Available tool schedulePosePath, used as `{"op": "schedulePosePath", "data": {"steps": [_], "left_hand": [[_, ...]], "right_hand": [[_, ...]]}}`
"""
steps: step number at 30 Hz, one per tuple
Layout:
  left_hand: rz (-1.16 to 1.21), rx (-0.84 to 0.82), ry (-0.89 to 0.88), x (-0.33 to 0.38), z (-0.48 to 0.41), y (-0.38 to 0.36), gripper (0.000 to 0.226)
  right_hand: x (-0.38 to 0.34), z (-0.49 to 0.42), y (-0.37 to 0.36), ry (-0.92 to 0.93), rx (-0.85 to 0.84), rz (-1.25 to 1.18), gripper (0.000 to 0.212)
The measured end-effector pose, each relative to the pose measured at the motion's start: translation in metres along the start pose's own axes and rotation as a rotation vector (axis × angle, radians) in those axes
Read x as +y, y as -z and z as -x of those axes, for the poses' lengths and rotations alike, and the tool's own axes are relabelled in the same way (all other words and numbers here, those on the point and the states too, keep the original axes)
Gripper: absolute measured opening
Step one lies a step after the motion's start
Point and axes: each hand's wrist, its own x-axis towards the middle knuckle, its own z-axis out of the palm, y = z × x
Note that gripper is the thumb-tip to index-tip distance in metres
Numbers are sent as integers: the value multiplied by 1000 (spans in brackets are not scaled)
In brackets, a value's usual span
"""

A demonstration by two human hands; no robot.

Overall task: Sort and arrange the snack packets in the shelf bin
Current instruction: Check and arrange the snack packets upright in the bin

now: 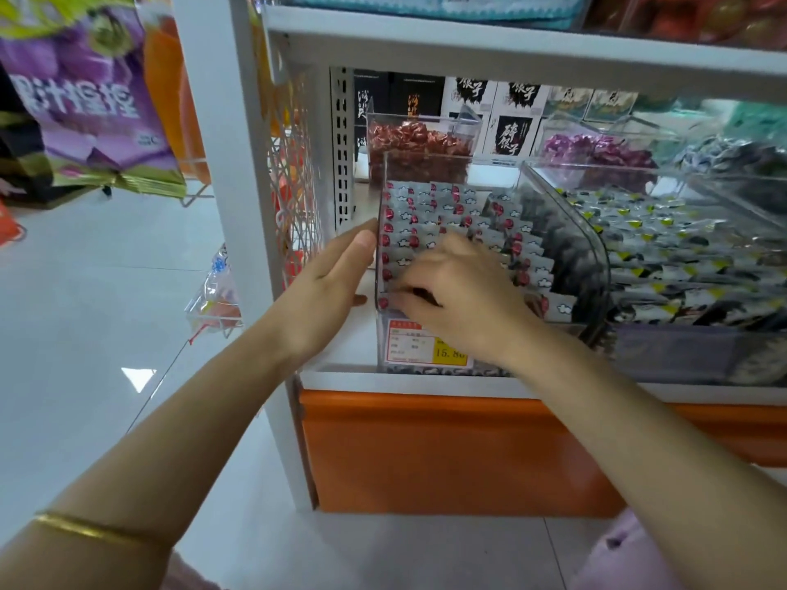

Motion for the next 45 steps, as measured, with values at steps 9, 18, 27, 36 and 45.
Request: {"op": "schedulePosePath", "data": {"steps": [9,18,27,36,45], "left_hand": [[54,45,76,2,-6,3,40],[10,93,68,1,-6,3,44],[-266,286,-73,9,1,4,28],[38,227,0,15,13,-3,18],[333,347,162,14,11,-5,19]], "right_hand": [[24,-31,13,-158,48,-195,18],[14,-34,13,-153,153,-392,9],[15,9,33,-404,675,-889,12],[9,36,27,-624,523,-1633,6],[11,41,25,-736,416,-1815,20]]}}
